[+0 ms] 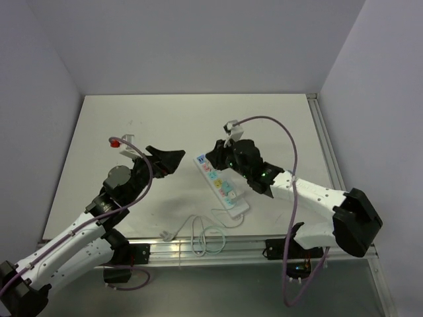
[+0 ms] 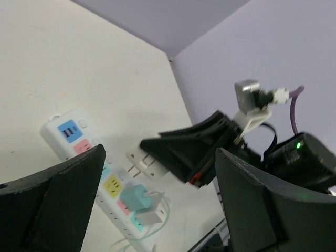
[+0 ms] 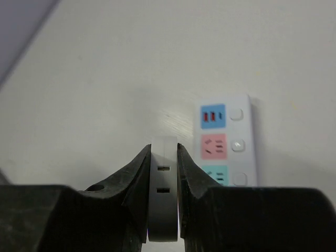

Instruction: Insert the plug

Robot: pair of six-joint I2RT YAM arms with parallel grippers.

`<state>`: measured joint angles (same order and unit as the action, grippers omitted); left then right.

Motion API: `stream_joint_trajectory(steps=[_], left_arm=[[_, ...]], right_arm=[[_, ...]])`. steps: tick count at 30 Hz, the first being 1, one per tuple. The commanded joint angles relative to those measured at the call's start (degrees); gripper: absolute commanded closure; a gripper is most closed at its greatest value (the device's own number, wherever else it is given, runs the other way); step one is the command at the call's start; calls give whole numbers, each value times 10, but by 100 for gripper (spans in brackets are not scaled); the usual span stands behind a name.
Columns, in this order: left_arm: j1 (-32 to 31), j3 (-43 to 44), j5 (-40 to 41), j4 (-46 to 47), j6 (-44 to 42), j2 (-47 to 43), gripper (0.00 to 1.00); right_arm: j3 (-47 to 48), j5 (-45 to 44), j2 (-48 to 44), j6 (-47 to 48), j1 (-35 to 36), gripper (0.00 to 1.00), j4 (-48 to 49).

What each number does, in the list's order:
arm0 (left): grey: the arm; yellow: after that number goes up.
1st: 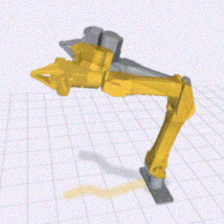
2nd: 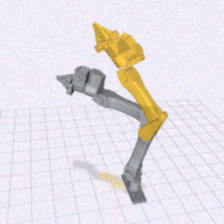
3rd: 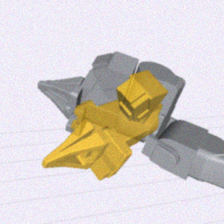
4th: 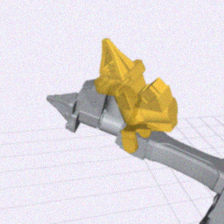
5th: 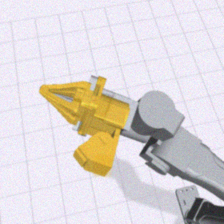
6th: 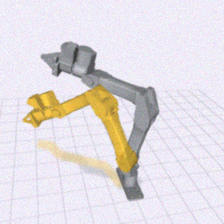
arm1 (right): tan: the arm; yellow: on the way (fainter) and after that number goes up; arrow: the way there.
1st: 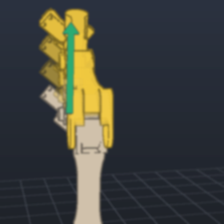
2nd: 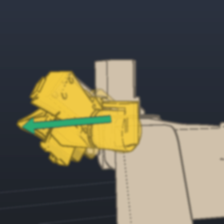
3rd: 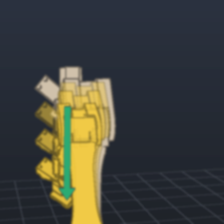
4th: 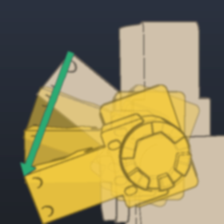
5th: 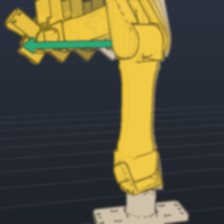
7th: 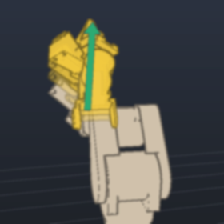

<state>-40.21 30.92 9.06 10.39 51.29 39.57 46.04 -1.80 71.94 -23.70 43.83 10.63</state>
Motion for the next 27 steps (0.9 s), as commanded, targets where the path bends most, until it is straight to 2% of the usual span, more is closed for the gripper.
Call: stream_joint_trajectory(steps=[1, 4, 7, 14, 27], left_arm=[[0, -20, 40, 30, -5, 12, 9], [4, -25, 28, 45, -8, 23, 10], [11, -32, 17, 55, -8, 28, 10], [37, -52, -17, 71, 6, 32, 11], [56, -55, -33, 68, 2, 27, 11]], right_arm=[[-72, -97, 25, 93, 33, 100, 165], [-110, -136, 48, 127, 60, 100, 272], [-123, -158, 62, 141, 64, 100, 315], [-79, -185, 127, 175, 67, 100, 301], [-17, -143, 232, 201, 35, 100, 335]])
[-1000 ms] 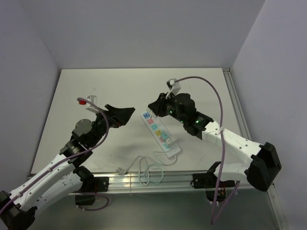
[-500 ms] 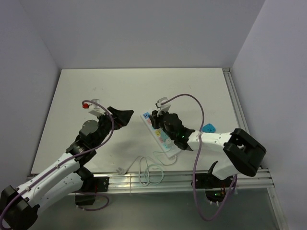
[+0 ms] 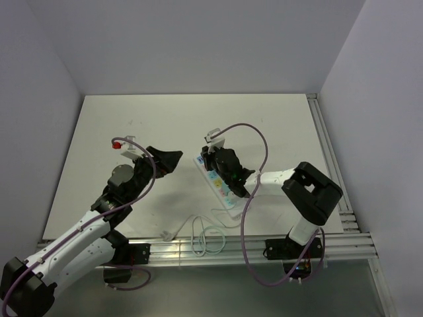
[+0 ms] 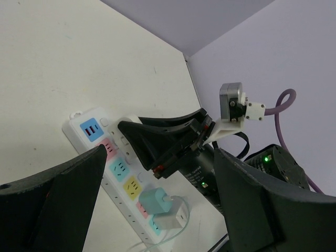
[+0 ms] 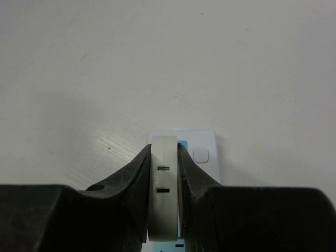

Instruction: Insert the plug

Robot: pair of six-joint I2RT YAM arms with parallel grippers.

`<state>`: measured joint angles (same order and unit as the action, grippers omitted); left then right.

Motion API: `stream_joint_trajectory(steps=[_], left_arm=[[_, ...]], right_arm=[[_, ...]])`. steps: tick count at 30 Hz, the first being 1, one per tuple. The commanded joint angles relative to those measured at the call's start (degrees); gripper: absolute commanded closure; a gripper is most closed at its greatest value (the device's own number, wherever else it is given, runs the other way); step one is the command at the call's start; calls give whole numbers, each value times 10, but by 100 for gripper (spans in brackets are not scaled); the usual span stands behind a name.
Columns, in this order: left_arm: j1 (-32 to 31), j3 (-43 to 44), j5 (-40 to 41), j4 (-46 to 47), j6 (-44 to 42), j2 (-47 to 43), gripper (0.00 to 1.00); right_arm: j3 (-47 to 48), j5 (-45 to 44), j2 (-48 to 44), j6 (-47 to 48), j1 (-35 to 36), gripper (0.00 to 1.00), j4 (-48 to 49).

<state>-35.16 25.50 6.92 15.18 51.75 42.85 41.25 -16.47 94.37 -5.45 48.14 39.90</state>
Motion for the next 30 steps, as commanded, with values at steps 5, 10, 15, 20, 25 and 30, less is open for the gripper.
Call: stream_joint_trajectory(steps=[5, 10, 15, 20, 25, 30], left_arm=[[11, -2, -16, 20, -2, -7, 11], [14, -3, -21, 25, -1, 0, 11], [17, 1, -27, 28, 1, 7, 11], [17, 1, -30, 30, 4, 9, 11], [18, 1, -30, 28, 3, 7, 11], [19, 3, -31, 28, 4, 7, 11]], right_arm=[[23, 10, 13, 25, -21, 100, 52], [16, 25, 20, 25, -32, 100, 57], [12, 24, 28, 20, -33, 100, 58], [8, 26, 26, 12, -32, 100, 52], [0, 28, 23, 4, -32, 100, 46], [-9, 25, 23, -3, -29, 100, 47]])
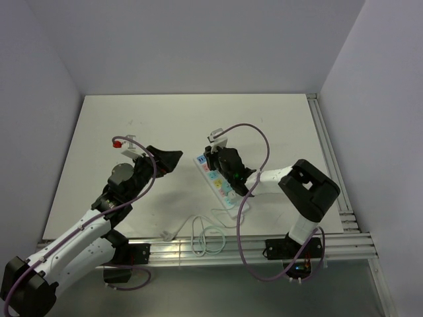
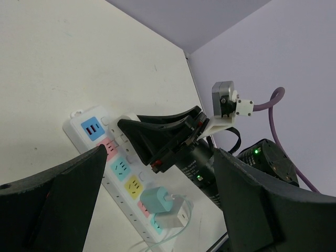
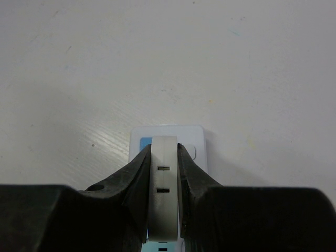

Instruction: Insert the plug

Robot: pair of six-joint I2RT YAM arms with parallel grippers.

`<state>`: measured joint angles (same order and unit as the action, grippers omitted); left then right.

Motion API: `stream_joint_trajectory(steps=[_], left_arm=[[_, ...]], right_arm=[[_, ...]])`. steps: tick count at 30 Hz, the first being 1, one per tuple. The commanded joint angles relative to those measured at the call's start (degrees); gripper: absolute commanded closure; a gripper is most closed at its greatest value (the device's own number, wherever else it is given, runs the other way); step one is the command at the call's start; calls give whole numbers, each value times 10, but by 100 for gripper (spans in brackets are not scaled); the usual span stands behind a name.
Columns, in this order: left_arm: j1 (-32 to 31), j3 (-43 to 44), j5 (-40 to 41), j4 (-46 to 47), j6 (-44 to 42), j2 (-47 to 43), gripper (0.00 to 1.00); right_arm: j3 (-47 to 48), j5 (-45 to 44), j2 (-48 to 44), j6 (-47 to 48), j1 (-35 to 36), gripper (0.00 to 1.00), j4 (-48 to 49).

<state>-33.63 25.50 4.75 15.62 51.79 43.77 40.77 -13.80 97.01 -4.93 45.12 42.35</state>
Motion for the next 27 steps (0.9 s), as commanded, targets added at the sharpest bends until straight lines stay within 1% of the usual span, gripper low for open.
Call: stream_joint_trajectory(steps=[1, 17, 27], left_arm=[[4, 3, -10, 25, 2, -3, 11], [8, 1, -17, 30, 5, 0, 11], [10, 4, -17, 27, 2, 2, 11]], right_arm=[[-4, -2, -3, -8, 2, 100, 21], [4, -2, 12, -8, 8, 100, 18], [2, -22, 26, -13, 21, 100, 17]])
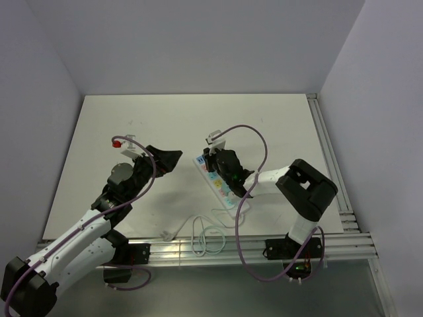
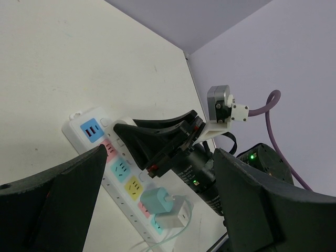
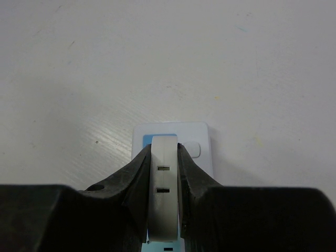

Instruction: Insert the plug

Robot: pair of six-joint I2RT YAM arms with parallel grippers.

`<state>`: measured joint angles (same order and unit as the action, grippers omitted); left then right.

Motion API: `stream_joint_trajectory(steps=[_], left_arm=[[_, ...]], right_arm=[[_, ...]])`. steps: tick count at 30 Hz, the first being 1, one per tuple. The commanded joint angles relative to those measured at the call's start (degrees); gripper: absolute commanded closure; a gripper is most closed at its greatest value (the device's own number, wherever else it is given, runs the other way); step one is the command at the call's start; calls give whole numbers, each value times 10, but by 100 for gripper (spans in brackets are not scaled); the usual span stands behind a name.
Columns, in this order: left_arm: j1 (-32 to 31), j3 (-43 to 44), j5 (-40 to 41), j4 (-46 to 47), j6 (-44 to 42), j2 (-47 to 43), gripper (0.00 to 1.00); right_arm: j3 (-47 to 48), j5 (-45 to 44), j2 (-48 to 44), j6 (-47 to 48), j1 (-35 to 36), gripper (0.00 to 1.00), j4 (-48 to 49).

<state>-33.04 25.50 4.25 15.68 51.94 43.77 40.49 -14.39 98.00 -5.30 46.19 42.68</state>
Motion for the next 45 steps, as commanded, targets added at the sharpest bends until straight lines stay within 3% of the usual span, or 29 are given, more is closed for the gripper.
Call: stream_joint_trajectory(steps=[1, 12, 20, 29, 32, 45], left_arm=[[4, 4, -13, 28, 1, 2, 11], [4, 5, -14, 29, 0, 5, 12], [6, 0, -12, 30, 1, 1, 12], [6, -6, -18, 36, 9, -3, 12], [6, -7, -17, 31, 4, -5, 12], [7, -13, -15, 34, 4, -1, 12]], right_arm=[[4, -17, 18, -9, 10, 100, 15], [4, -50, 27, -9, 25, 100, 1], [-18, -86, 53, -62, 41, 100, -27], [-71, -94, 67, -61, 68, 100, 29], [-107, -100, 85, -55, 72, 100, 88], [-92, -142, 135, -36, 125, 100, 58]])
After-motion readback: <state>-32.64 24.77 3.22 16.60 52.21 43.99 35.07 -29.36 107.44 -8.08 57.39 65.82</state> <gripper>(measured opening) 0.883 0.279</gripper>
